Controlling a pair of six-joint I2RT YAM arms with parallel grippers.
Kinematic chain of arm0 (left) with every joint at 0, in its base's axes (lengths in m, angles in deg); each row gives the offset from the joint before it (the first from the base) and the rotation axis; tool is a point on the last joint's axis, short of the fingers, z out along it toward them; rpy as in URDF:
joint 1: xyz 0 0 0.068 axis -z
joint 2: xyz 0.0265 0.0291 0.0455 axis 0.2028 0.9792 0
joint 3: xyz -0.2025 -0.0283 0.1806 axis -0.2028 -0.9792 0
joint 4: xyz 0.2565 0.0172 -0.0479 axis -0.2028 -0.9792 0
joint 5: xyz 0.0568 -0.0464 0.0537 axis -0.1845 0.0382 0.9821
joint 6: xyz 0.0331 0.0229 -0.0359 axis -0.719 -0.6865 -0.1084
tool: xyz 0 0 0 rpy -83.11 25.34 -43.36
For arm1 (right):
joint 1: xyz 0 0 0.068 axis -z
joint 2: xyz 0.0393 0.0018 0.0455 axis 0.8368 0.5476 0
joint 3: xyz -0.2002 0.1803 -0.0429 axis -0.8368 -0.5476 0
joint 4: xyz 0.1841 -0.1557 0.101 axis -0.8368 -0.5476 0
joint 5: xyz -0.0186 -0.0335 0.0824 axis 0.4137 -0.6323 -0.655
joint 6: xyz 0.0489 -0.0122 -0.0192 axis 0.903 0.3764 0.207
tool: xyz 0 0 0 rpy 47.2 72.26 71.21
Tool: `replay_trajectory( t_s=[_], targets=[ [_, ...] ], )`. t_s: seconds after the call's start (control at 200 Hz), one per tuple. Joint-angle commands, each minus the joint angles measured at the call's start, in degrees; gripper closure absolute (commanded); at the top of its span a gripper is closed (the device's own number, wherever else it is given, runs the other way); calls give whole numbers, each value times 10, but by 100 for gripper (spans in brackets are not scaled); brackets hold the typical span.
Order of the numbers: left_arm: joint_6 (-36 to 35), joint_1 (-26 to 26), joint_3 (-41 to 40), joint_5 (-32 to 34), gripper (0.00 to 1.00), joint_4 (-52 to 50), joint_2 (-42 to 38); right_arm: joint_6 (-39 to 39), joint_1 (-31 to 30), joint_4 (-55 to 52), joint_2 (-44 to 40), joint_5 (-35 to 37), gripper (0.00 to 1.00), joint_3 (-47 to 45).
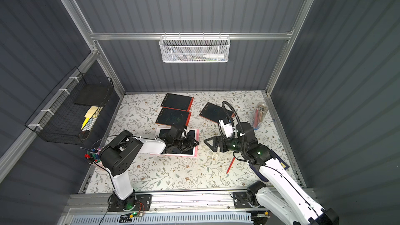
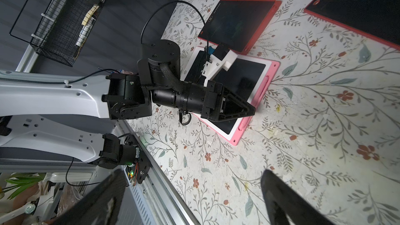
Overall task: Place the stylus back onto the writing tablet
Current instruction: Place the stylus on the writing tablet.
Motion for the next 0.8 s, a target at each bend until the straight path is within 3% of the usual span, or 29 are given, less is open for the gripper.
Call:
replay_trajectory(
  t_s=[0.0,0.79],
  targets=[
    [-24,-8,10,26,75,-42,-11,3,1,12,-6,1,3,-5],
    [-46,-28,19,42,78,-81,-34,2,1,17,-1,1,3,-6]
  ],
)
